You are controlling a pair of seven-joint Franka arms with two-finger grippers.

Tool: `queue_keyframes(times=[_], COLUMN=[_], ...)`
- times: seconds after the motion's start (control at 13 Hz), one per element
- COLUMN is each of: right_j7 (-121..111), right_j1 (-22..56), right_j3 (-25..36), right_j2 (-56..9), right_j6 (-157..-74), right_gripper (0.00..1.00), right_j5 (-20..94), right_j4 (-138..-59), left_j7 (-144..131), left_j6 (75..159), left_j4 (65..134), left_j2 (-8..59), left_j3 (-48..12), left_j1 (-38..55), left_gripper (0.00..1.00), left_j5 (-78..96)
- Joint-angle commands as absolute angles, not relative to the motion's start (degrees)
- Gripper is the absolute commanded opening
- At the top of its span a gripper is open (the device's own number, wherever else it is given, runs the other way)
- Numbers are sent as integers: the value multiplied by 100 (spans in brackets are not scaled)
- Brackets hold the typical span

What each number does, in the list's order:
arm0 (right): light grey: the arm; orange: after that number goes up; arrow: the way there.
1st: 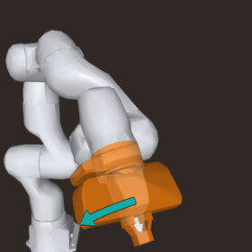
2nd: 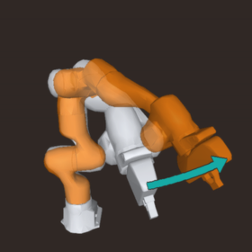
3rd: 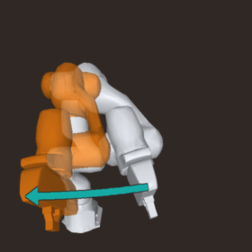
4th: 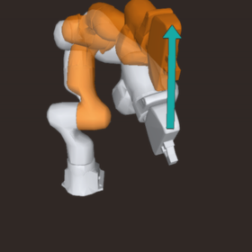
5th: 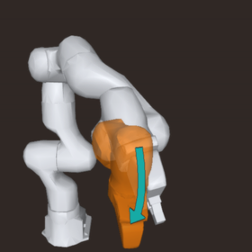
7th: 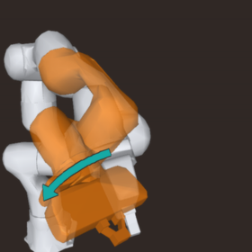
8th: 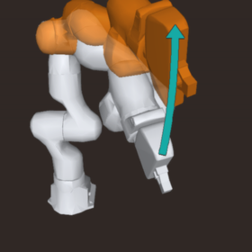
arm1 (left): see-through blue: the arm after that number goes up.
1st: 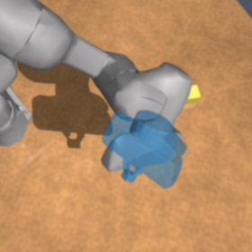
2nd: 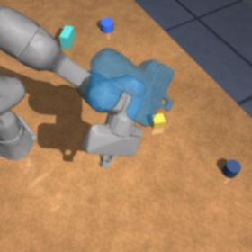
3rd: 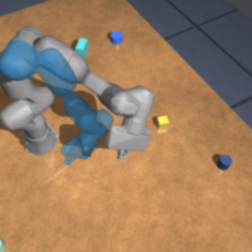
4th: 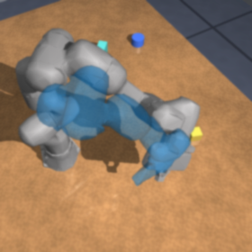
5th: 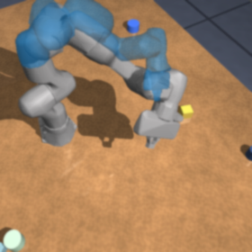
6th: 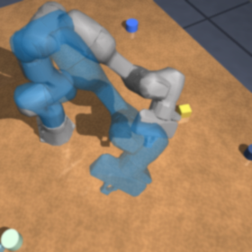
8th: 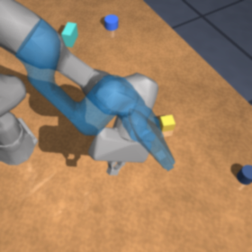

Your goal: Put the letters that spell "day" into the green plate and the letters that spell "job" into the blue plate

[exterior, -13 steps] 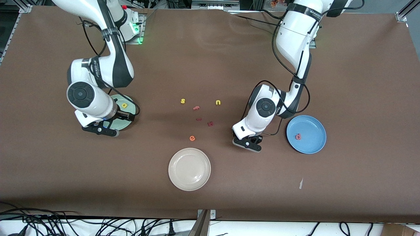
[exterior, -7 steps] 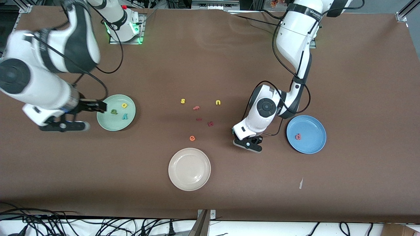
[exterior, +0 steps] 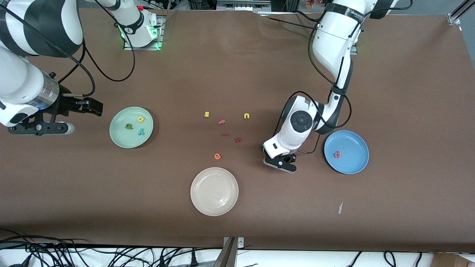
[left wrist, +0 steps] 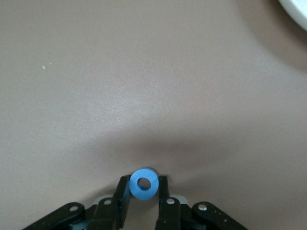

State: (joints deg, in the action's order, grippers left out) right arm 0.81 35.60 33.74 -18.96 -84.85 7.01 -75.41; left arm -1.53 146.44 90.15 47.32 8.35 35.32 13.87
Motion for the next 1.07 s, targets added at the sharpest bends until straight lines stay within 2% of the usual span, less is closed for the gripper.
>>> queue_keyframes(times=[0.0,0.15,0.23,0.38,0.54,0.69,0.92,1.0], right_j7=[-26,-35,-35,-70,-70,-62,-105,-105], right_j1=[2396,1568,1303,934,590,536,176,176], right_j3=[2150,1427,1337,1109,530,466,272,272], right_j2=[-1591,-1390,-1215,-715,-204,34,44,35], right_j6=[-8376,-8358,-8367,-8428,-8961,-9176,-9202,-9211], right_gripper=[100,100,100,100,100,100,100,100], right_j5=[765,756,765,398,-234,-264,121,132], right_j4=[-7497,-7584,-7733,-8329,-8988,-9333,-9430,-9422], left_j7=[-97,-88,-62,690,1753,2493,3190,3199], left_j6=[14695,14660,14608,14336,14055,14027,14036,14036], left_j4=[8912,8982,9069,9508,10034,10658,11633,11854], left_j2=[4825,4616,4388,3791,3246,2797,2287,2207], left_j3=[905,923,958,923,905,888,888,888], left_j1=[3586,3507,3315,2710,2121,1725,1372,1328], left_gripper=[16,16,16,16,16,16,17,21], left_j5=[1415,1398,1345,1266,1266,1266,1266,1266])
